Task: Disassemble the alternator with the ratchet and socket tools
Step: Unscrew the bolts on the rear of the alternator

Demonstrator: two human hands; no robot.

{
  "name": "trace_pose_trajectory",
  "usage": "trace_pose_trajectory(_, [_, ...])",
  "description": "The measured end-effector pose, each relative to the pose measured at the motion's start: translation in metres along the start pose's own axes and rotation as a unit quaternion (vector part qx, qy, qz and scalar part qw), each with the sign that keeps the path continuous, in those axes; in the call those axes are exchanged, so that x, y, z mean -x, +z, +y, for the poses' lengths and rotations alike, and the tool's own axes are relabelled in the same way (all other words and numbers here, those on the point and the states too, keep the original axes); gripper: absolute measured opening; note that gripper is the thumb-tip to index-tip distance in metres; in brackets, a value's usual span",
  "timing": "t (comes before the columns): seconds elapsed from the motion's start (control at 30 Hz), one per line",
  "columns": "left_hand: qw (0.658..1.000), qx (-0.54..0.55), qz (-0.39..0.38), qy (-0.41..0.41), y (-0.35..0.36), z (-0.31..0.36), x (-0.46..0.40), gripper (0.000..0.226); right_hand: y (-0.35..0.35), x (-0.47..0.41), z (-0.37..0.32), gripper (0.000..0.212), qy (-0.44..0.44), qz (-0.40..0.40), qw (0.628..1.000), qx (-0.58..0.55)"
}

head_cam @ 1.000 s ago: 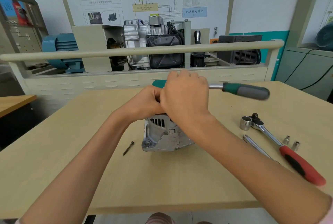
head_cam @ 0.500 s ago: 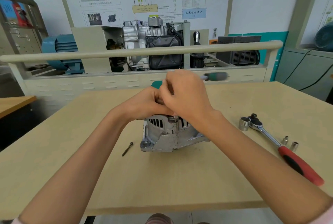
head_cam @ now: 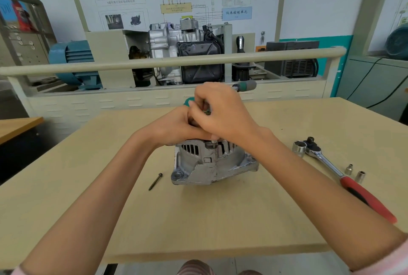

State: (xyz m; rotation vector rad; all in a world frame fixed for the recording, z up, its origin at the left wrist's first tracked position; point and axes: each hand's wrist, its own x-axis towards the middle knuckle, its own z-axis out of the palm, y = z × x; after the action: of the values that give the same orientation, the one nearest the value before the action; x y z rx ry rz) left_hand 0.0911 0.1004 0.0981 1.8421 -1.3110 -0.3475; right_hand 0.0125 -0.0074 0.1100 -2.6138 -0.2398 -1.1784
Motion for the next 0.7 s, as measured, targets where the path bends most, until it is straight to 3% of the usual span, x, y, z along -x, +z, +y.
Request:
trace_pose_trajectory(0.07, [1.000,0.008,0.015,-0.003,0.001,0.001,0.001,0.020,0.004,0.001,-0.001,0.014,0.019,0.015,0.993,0.113])
trace_pose_trajectory(0.13, [1.000,-0.005,0.029,0.007,0.004,0.001,0.000,0.041,0.010,0.000,-0.007,0.015,0.074,0.027,0.963,0.258])
trace_pose_trajectory(0.23, [0.999,-0.020,0.026,0.000,0.007,0.001,-0.001,0.057,0.016,-0.002,-0.014,0.019,0.103,0.024,0.946,0.307])
trace_pose_trajectory(0.33, [0.999,-0.025,0.026,-0.010,0.002,0.000,0.001,0.042,0.013,-0.002,-0.011,0.012,0.058,0.068,0.968,0.236])
trace_pose_trajectory(0.4, [1.000,-0.016,0.021,-0.013,-0.001,0.000,0.002,0.010,0.011,0.000,-0.008,0.020,0.039,0.089,0.988,0.120])
trace_pose_trajectory(0.5, [1.000,-0.011,0.017,-0.008,-0.002,0.001,-0.001,0.019,0.007,0.003,-0.002,0.028,0.003,0.094,0.994,-0.057])
trace_pose_trajectory(0.57, [1.000,-0.009,0.026,-0.003,-0.001,0.000,-0.002,0.011,0.005,0.002,-0.001,0.025,-0.009,0.086,0.993,-0.078])
trace_pose_trajectory(0.6, [1.000,-0.003,0.030,-0.005,-0.001,0.000,-0.001,0.005,0.006,0.001,0.000,0.023,-0.009,0.075,0.996,-0.048])
trace_pose_trajectory(0.7, [0.999,0.005,0.041,0.003,0.002,-0.001,-0.003,0.027,0.013,-0.001,-0.001,0.011,0.070,0.044,0.973,0.216])
